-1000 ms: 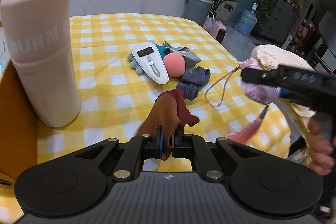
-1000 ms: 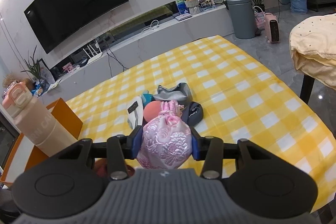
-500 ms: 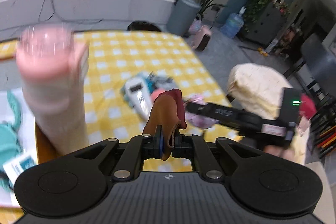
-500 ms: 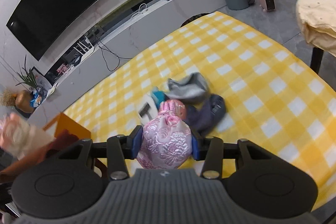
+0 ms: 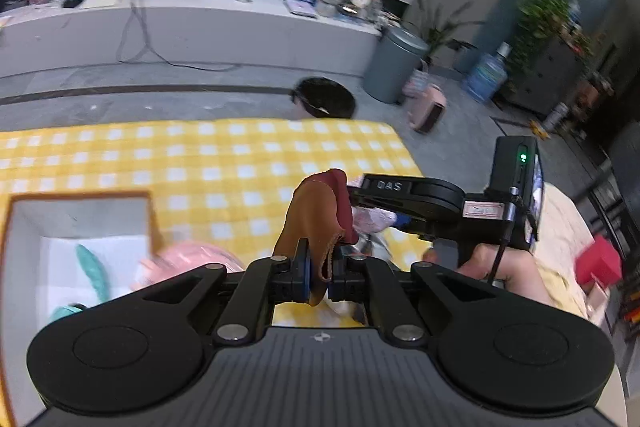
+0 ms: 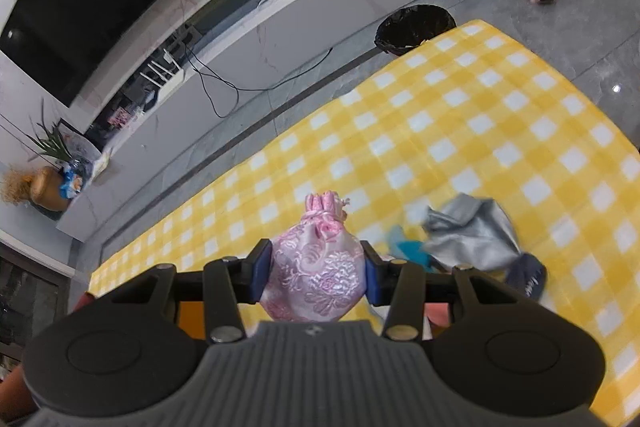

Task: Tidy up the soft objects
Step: 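Carry the pink pouch and brown felt over the orange box with both grippers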

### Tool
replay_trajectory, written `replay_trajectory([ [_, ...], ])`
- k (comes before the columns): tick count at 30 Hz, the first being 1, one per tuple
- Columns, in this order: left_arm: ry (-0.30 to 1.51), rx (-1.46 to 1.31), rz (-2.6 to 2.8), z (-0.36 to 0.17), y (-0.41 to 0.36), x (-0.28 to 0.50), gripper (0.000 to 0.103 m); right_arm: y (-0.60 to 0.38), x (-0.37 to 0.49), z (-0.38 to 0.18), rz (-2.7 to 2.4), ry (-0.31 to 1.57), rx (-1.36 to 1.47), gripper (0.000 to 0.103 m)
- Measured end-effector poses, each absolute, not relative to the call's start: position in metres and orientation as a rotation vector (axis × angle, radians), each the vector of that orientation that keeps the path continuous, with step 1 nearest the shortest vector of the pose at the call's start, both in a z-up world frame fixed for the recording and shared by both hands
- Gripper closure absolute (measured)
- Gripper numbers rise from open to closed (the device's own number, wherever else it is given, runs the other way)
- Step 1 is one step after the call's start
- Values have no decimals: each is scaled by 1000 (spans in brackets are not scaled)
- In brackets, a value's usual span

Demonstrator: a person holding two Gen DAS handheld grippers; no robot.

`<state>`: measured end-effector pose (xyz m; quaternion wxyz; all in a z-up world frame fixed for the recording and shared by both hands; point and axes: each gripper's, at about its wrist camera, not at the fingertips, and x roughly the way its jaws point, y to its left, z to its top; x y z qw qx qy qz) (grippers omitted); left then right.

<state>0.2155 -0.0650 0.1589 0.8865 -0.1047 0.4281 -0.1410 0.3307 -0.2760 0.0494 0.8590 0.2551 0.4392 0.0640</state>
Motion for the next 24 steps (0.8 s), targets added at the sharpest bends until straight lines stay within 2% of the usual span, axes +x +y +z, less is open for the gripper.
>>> replay_trajectory([
  [12,808,-335,-138,175,34,242,95,-202,379,102,182,897,426,58],
  [24,803,-388,-59,126,126,218,95,-86,344,163,504,794,279,58],
])
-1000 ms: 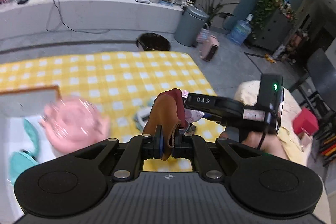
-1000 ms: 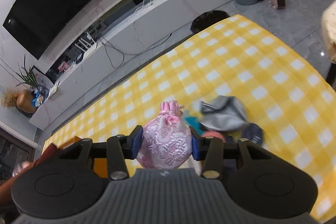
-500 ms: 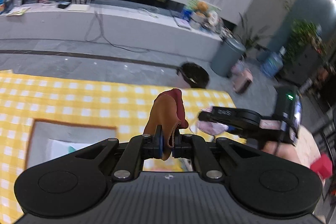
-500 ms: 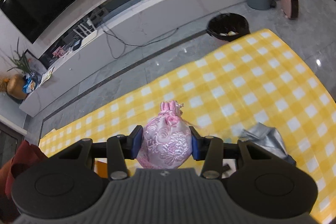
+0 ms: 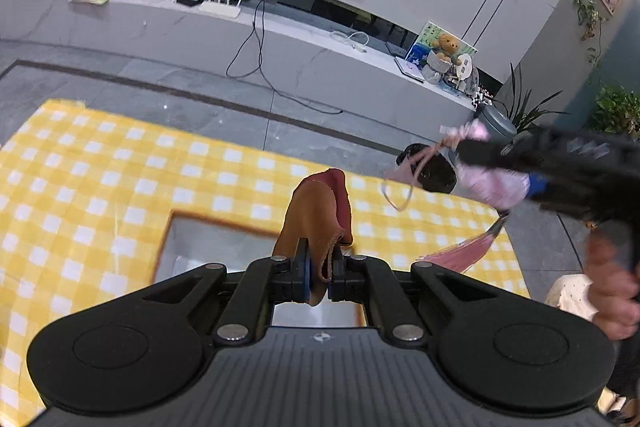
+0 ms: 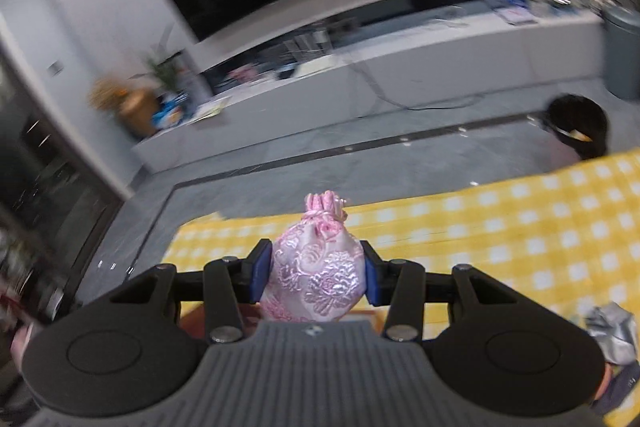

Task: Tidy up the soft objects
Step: 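Carry the pink pouch and brown felt over the orange box with both grippers, then open the left gripper to drop the felt while the right gripper releases the pouch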

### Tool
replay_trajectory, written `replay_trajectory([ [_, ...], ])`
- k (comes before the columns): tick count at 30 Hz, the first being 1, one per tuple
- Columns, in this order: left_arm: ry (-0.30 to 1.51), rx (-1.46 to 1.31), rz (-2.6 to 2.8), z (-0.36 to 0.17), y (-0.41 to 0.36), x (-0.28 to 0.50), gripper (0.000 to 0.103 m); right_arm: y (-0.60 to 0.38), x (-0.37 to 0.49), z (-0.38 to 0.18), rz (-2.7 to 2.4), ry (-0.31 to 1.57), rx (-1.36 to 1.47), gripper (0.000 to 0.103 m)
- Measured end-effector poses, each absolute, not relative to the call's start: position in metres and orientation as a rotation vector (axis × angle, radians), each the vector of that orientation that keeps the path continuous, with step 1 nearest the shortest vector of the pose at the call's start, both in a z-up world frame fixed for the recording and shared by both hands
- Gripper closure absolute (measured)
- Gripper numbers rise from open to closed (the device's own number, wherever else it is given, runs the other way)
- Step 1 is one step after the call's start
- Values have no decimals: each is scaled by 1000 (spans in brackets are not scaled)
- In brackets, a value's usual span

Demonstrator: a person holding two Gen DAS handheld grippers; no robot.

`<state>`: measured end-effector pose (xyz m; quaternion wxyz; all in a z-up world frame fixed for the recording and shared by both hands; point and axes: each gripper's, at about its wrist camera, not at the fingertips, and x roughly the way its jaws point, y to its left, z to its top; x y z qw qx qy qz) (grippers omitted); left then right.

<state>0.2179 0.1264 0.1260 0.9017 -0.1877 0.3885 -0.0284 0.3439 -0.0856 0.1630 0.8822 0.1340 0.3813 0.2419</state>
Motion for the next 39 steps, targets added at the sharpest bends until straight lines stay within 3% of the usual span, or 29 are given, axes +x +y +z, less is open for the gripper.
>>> replay_trajectory([
  [7,808,-380,-73,88,156,203,95,-29,293,165,618,784,105,58],
  [16,876,-266,-19,29,149,204,95,17,239,123,600,779,-102,58],
  [28,842,-100,80,-1,131,207,92,26,245,96,542,774,-181,58],
  [32,868,-159,83,-3,141,211,91,27,246,96,508,737,-205,58],
  [35,875,-209,24,4,148,213,77,28,252,91,502,760,-193,58],
  [37,856,-263,-25,5,154,211,54,31,255,88,491,772,-203,58],
  [39,830,-320,-72,6,158,208,39,34,255,86,482,774,-214,58],
])
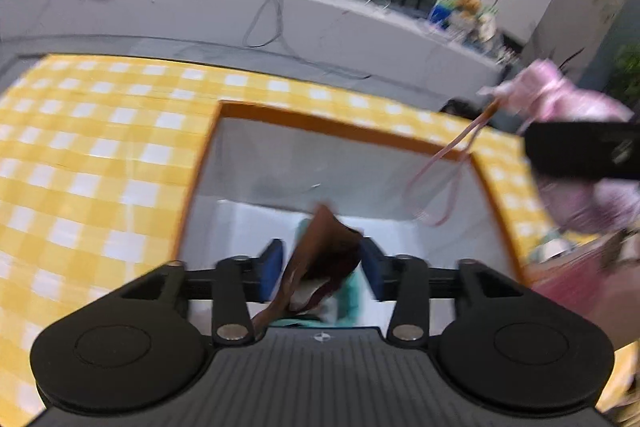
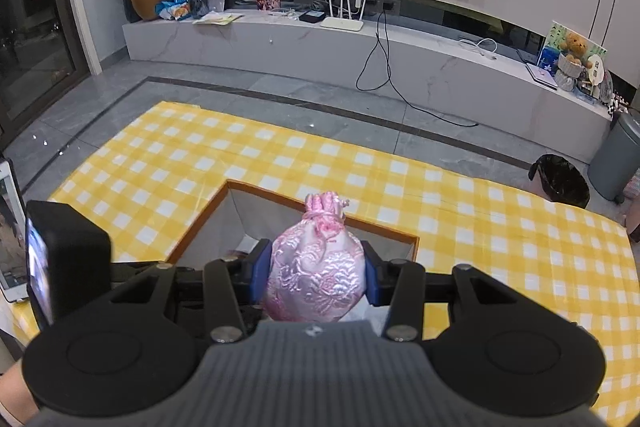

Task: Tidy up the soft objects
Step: 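Open the left gripper to drop the felt while the right gripper releases the pouch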

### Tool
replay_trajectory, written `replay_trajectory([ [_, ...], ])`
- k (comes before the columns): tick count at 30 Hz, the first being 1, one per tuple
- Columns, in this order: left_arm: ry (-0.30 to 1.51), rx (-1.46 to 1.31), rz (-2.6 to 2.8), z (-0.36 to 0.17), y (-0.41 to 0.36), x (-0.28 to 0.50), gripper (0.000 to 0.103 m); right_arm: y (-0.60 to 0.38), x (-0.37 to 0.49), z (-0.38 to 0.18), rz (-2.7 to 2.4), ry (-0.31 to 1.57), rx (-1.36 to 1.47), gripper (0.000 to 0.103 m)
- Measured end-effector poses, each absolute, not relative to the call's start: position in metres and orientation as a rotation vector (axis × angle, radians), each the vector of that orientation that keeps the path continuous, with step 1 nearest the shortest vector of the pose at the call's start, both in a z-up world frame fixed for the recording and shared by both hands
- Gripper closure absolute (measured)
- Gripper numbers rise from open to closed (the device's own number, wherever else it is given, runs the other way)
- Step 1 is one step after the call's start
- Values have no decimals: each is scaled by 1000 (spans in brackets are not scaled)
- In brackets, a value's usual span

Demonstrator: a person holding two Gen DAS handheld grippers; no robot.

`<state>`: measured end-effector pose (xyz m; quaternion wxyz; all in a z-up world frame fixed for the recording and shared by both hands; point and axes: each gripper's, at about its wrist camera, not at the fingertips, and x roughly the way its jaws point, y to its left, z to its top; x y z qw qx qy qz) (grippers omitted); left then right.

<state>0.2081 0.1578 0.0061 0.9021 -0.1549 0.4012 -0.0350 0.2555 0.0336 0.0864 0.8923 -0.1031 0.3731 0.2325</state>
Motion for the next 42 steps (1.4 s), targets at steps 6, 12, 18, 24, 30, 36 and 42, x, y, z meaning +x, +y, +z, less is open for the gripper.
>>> replay_trajectory([
  [6,724,-264,-112,12,149,195,4,38,257,86,475,783,-216,58],
  [12,709,-339,-130,18,157,200,4,33,254,93,467,775,-200,57],
  [18,767,-444,-276,19,181,206,0,31,251,101,439,765,-196,58],
  [24,727,-475,-239,27,206,200,0,33,253,100,419,767,-198,58],
  [30,650,-407,-177,38,218,192,0,41,263,83,391,821,-224,58],
  [36,639,-408,-162,40,228,188,0,49,280,64,385,894,-209,74],
  [42,641,-429,-126,36,240,187,0,65,278,46,415,952,-247,59],
])
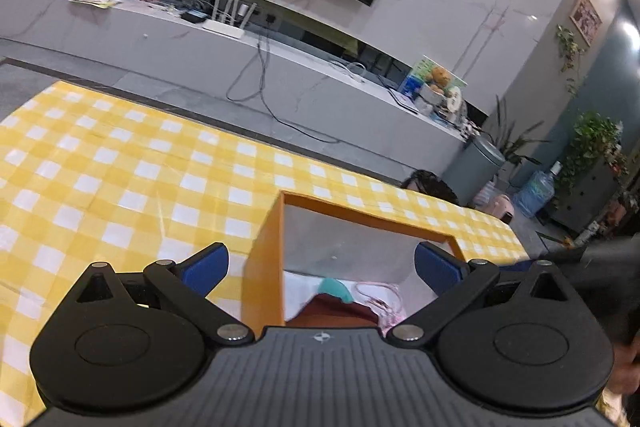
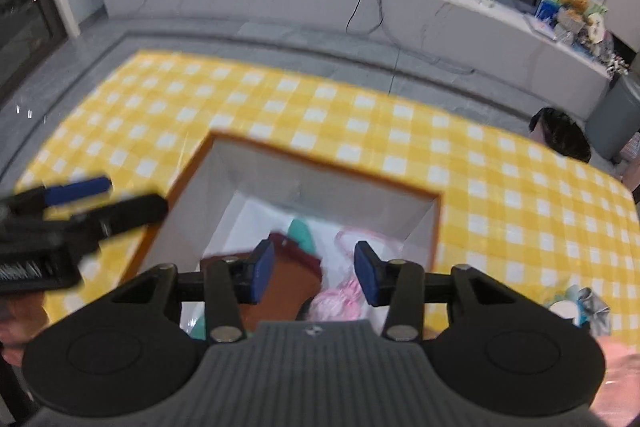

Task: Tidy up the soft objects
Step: 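Open the left gripper to drop the felt while the right gripper releases the pouch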

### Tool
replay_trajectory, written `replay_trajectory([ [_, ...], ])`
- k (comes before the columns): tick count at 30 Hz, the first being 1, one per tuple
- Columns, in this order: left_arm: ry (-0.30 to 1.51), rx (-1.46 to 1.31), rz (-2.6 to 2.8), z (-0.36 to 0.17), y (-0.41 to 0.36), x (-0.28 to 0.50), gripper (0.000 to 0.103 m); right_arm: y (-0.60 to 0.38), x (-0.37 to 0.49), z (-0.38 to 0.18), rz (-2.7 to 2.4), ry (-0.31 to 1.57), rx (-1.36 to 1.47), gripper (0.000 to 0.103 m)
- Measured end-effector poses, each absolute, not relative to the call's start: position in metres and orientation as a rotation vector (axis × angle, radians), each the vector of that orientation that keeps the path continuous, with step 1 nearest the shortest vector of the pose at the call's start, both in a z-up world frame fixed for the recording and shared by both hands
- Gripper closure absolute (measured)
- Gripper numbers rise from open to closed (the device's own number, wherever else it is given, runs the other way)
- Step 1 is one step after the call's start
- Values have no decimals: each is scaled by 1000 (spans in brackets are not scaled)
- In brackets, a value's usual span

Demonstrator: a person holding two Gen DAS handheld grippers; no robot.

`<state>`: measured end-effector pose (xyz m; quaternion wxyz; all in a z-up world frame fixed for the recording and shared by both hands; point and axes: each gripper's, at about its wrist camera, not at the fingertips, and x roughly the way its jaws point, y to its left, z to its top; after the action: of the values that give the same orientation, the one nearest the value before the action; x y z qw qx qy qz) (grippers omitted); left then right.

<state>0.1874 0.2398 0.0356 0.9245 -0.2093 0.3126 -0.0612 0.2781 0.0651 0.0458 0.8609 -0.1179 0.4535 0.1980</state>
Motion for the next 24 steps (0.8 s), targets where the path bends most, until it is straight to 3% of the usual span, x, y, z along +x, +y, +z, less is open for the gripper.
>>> replay_trajectory([
  [6,634,-440,-113,36,248,184,0,93,287,-10,403,1109,-375,71],
  [17,646,-445,-118,35,252,178,0,96,299,-69,263,1222,-545,68],
  [24,669,-424,-116,33,246,180,0,99,299,-70,251,1129,-576,77],
])
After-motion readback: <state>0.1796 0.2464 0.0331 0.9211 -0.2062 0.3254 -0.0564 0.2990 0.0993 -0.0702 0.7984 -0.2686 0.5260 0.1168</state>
